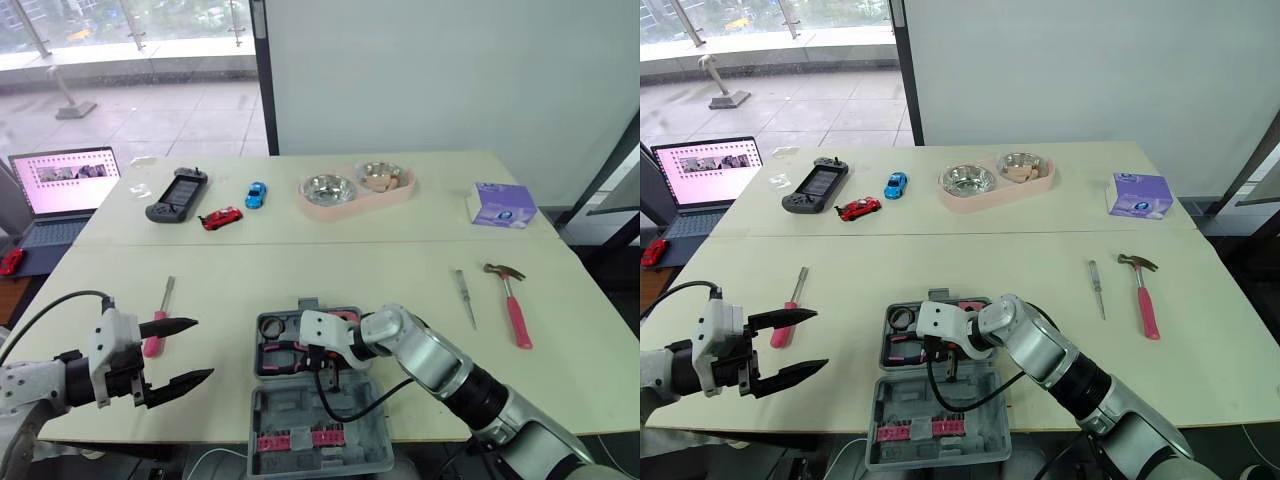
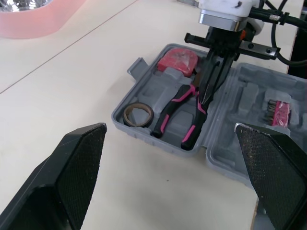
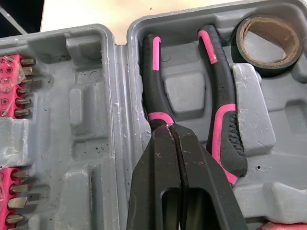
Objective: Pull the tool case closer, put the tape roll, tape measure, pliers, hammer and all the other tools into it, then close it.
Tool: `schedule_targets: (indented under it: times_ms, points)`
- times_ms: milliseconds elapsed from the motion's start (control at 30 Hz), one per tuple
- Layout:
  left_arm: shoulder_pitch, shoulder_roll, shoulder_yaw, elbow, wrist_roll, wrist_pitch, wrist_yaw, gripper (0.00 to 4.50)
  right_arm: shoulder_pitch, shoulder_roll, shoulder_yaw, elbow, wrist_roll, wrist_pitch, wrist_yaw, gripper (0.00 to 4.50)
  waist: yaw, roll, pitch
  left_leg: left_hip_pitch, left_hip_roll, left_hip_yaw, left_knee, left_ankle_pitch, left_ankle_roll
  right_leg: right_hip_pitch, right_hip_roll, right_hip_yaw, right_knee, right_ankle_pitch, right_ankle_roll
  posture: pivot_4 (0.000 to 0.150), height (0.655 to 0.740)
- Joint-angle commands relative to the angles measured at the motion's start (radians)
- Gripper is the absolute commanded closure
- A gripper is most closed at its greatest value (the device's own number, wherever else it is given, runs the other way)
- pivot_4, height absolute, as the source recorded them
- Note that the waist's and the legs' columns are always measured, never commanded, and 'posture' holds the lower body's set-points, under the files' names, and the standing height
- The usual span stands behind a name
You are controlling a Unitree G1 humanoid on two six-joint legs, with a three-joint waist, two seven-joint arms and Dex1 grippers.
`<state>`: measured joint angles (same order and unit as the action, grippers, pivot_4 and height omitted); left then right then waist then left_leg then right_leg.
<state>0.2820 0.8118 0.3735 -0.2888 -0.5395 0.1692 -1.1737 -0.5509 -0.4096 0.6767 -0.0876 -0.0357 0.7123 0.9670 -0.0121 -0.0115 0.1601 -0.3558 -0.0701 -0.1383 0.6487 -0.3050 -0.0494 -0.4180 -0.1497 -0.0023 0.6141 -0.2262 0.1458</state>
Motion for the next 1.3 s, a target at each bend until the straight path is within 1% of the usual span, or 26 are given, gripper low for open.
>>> schedule_targets:
  times_ms: [33, 100, 167, 200, 267, 300, 367, 400, 467, 500, 600, 667, 733, 833, 900, 1000, 1067, 1133, 1300]
  points:
    - [0.004, 0.012, -0.018, -0.005, 0.043, -0.017, 0.01, 0.0, 0.029, 0.024, -0.093, -0.021, 0.074, -0.063, 0.005, 4.47, -0.001, 0.0, 0.0, 0.0, 0.0, 0.0, 0.0, 0.0, 0.0, 0.0, 0.0, 0.0, 0.0, 0.0, 0.0, 0.15, 0.7239]
    - [0.008, 0.01, -0.047, 0.007, 0.091, -0.025, 0.026, 0.0, 0.025, 0.059, -0.214, -0.092, 0.163, -0.088, 0.001, 4.47, -0.002, 0.001, 0.003, -0.003, 0.0, 0.0, 0.0, 0.0, 0.0, -0.003, 0.0, 0.0, 0.0, 0.0, 0.0, 0.15, 0.7239]
    - [-0.01, -0.004, -0.086, 0.021, 0.134, -0.026, 0.062, 0.0, 0.029, 0.048, -0.311, -0.171, 0.254, -0.027, 0.016, 4.47, -0.004, 0.002, 0.004, -0.005, 0.0, 0.0, 0.0, 0.0, 0.0, -0.005, 0.0, 0.0, 0.0, 0.001, 0.0, 0.15, 0.7239]
    - [-0.02, -0.013, -0.11, 0.028, 0.149, -0.022, 0.075, 0.0, 0.041, 0.028, -0.36, -0.207, 0.303, 0.014, 0.028, 4.47, -0.003, 0.001, 0.004, -0.006, 0.0, 0.0, 0.0, 0.0, 0.0, -0.007, 0.0, 0.0, 0.001, 0.001, 0.0, 0.15, 0.7239]
    - [-0.027, -0.02, -0.147, 0.046, 0.171, -0.016, 0.084, 0.0, 0.067, -0.032, -0.407, -0.255, 0.355, 0.062, 0.059, 4.47, 0.001, 0.001, 0.004, -0.006, 0.0, -0.001, 0.0, 0.0, 0.0, -0.007, 0.0, 0.0, 0.0, 0.001, 0.0, 0.15, 0.7239]
    - [-0.032, -0.021, -0.166, 0.062, 0.189, -0.018, 0.091, 0.25, 0.086, -0.08, -0.42, -0.275, 0.373, 0.072, 0.086, 4.49, 0.004, 0.001, 0.004, -0.007, 0.0, -0.001, 0.0, 0.0, 0.0, -0.007, 0.0, 0.0, 0.0, 0.001, 0.0, 0.15, 0.7239]
    - [-0.047, -0.023, -0.218, 0.106, 0.228, -0.025, 0.093, 0.84, 0.13, -0.216, -0.433, -0.287, 0.372, 0.072, 0.146, 4.5, 0.005, 0.001, 0.004, -0.008, 0.0, 0.0, 0.0, -0.001, 0.001, -0.006, 0.0, -0.001, -0.001, 0.001, 0.0, 0.15, 0.7239]
    - [-0.059, -0.026, -0.246, 0.127, 0.246, -0.03, 0.092, 1.32, 0.152, -0.29, -0.429, -0.282, 0.354, 0.054, 0.175, 4.5, 0.008, 0.002, 0.005, -0.009, -0.001, 0.0, 0.0, -0.001, 0.001, -0.007, 0.0, -0.001, -0.002, 0.001, 0.0, 0.15, 0.7239]
    - [-0.083, -0.03, -0.291, 0.163, 0.281, -0.048, 0.091, 2.35, 0.173, -0.387, -0.41, -0.272, 0.33, 0.046, 0.195, 4.5, 0.006, 0.001, 0.008, -0.01, -0.001, 0.001, 0.001, -0.001, 0.002, -0.008, -0.001, -0.001, -0.002, 0.0, 0.0, 0.15, 0.7239]
    - [-0.1, -0.035, -0.316, 0.182, 0.306, -0.066, 0.095, 2.89, 0.179, -0.434, -0.382, -0.258, 0.288, 0.03, 0.191, 4.5, 0.002, 0.002, 0.008, -0.011, -0.001, 0.001, 0.001, -0.001, 0.002, -0.008, -0.001, -0.001, -0.002, 0.001, 0.0, 0.15, 0.7239]
    - [-0.148, -0.067, -0.378, 0.222, 0.348, -0.078, 0.121, 4.47, 0.182, -0.507, -0.303, -0.238, 0.188, 0.006, 0.171, 4.5, -0.003, 0.001, 0.009, -0.01, 0.001, 0.003, 0.001, -0.001, 0.002, -0.01, 0.0, -0.001, -0.001, 0.001, 0.0, 0.15, 0.7239]
    - [-0.168, -0.082, -0.415, 0.236, 0.373, -0.076, 0.133, 4.47, 0.179, -0.509, -0.262, -0.234, 0.14, 0.003, 0.147, 4.5, -0.004, 0.001, 0.009, -0.01, 0.001, 0.003, 0.002, -0.001, 0.001, -0.009, 0.0, -0.001, 0.0, 0.001, 0.0, 0.15, 0.7239]
    - [-0.183, -0.096, -0.449, 0.24, 0.39, -0.052, 0.147, 4.47, 0.169, -0.475, -0.234, -0.232, 0.116, 0.026, 0.114, 4.5, -0.003, 0.001, 0.009, -0.01, 0.001, 0.003, 0.002, -0.001, 0.001, -0.009, 0.0, -0.001, 0.0, 0.001, 0.0, 0.15, 0.7239]
    - [-0.186, -0.092, -0.493, 0.236, 0.423, -0.007, 0.16, 4.47, 0.166, -0.459, -0.179, -0.236, 0.067, 0.024, 0.1, 4.5, 0.003, 0.001, 0.009, -0.011, 0.001, 0.003, 0.003, -0.001, 0.001, -0.009, -0.001, -0.001, -0.001, 0.001, 0.0, 0.15, 0.7239]
    - [-0.184, -0.086, -0.516, 0.233, 0.442, 0.003, 0.163, 4.47, 0.166, -0.455, -0.156, -0.248, 0.053, 0.034, 0.101, 4.5, 0.007, 0.001, 0.009, -0.011, 0.0, 0.002, 0.003, -0.001, 0.001, -0.009, -0.001, -0.001, -0.001, 0.001, 0.0, 0.15, 0.7239]
    - [-0.203, -0.107, -0.542, 0.227, 0.463, 0.016, 0.19, 4.47, 0.156, -0.429, -0.136, -0.269, 0.044, 0.068, 0.09, 4.5, 0.009, 0.002, 0.008, -0.012, 0.0, 0.002, 0.003, -0.001, 0.001, -0.009, -0.001, -0.001, -0.001, 0.001, 0.0, 0.15, 0.7239]
    - [-0.23, -0.132, -0.566, 0.199, 0.475, 0.051, 0.217, 4.47, 0.152, -0.404, -0.125, -0.276, 0.033, 0.078, 0.076, 4.5, 0.016, 0.004, 0.008, -0.011, 0.0, 0.002, 0.003, -0.001, 0.001, -0.009, -0.001, -0.001, -0.001, 0.001, 0.0, 0.15, 0.7239]
    - [-0.244, -0.135, -0.589, 0.179, 0.502, 0.093, 0.232, 4.47, 0.149, -0.394, -0.115, -0.287, 0.028, 0.08, 0.079, 4.5, 0.026, 0.004, 0.007, -0.011, 0.0, 0.002, 0.004, 0.0, 0.001, -0.008, -0.001, -0.001, 0.0, 0.001, 0.0, 0.15, 0.7239]
    - [-0.246, -0.124, -0.625, 0.136, 0.51, 0.118, 0.21, 4.47, 0.123, -0.372, -0.11, -0.302, 0.028, 0.11, 0.074, 4.5, 0.025, 0.004, 0.008, -0.011, -0.001, 0.001, 0.005, 0.0, 0.001, -0.007, -0.001, -0.001, -0.001, 0.001, 0.001, 0.15, 0.7239]
